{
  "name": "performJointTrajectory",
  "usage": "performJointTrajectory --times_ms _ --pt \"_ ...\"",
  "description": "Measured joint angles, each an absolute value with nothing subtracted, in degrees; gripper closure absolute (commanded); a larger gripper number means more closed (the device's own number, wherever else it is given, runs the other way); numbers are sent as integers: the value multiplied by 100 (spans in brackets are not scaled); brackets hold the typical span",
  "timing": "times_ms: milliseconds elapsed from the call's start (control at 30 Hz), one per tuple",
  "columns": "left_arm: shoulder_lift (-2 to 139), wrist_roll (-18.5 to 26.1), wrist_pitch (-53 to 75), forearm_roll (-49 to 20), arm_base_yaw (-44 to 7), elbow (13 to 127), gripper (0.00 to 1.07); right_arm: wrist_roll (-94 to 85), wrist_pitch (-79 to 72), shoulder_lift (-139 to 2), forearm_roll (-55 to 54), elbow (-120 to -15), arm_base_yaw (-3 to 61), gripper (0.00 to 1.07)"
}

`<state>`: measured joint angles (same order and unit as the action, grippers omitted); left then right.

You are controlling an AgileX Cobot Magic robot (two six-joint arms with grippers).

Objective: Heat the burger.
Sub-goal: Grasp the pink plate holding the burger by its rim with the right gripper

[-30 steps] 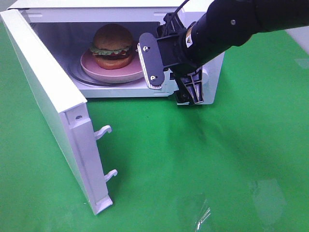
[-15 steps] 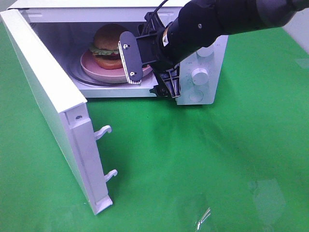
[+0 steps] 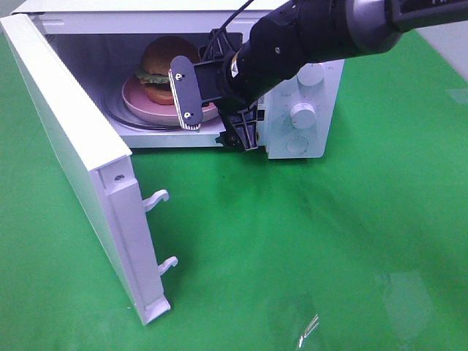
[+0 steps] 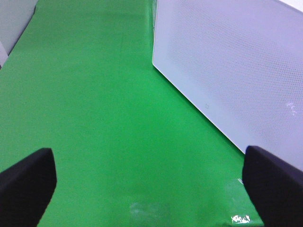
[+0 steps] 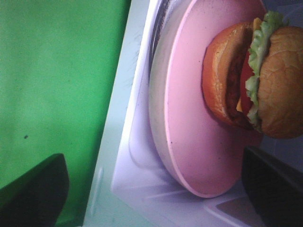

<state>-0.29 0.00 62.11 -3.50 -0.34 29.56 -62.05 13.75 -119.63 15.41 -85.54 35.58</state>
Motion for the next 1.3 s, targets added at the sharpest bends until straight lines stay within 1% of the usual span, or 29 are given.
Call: performJointTrajectory --times_ms 667,867,1067,1100,1133,1200,1233,1267,1300 --pt "-29 0 6211 -344 -34 2956 6 -6205 1404 -12972 1312 -9614 3558 18" --pt "-29 0 6211 -344 -34 2956 6 -6199 1501 -13258 1249 -9981 3558 21" --pt "-29 0 6211 -344 -34 2956 6 -6199 1501 -13401 1226 -10078 3558 24" --pt "-29 0 6211 -344 -34 2956 6 -6199 1501 -13442 1226 -10078 3558 28" --pt "-29 0 6211 -344 -34 2956 6 -6199 1501 -13442 1226 -10078 3558 28" --pt "-29 0 6211 -344 -34 2956 6 -6199 1507 -13528 1197 -10090 3558 43" --pt "-29 0 6211 -344 -34 2956 6 -6199 1507 -13528 1197 -10090 3558 43" --pt "-29 0 6211 -344 -34 2956 6 -6199 1507 -13585 1089 -10159 3558 47" --pt "-29 0 6211 -344 -34 2956 6 -6199 1507 -13585 1089 -10159 3558 47"
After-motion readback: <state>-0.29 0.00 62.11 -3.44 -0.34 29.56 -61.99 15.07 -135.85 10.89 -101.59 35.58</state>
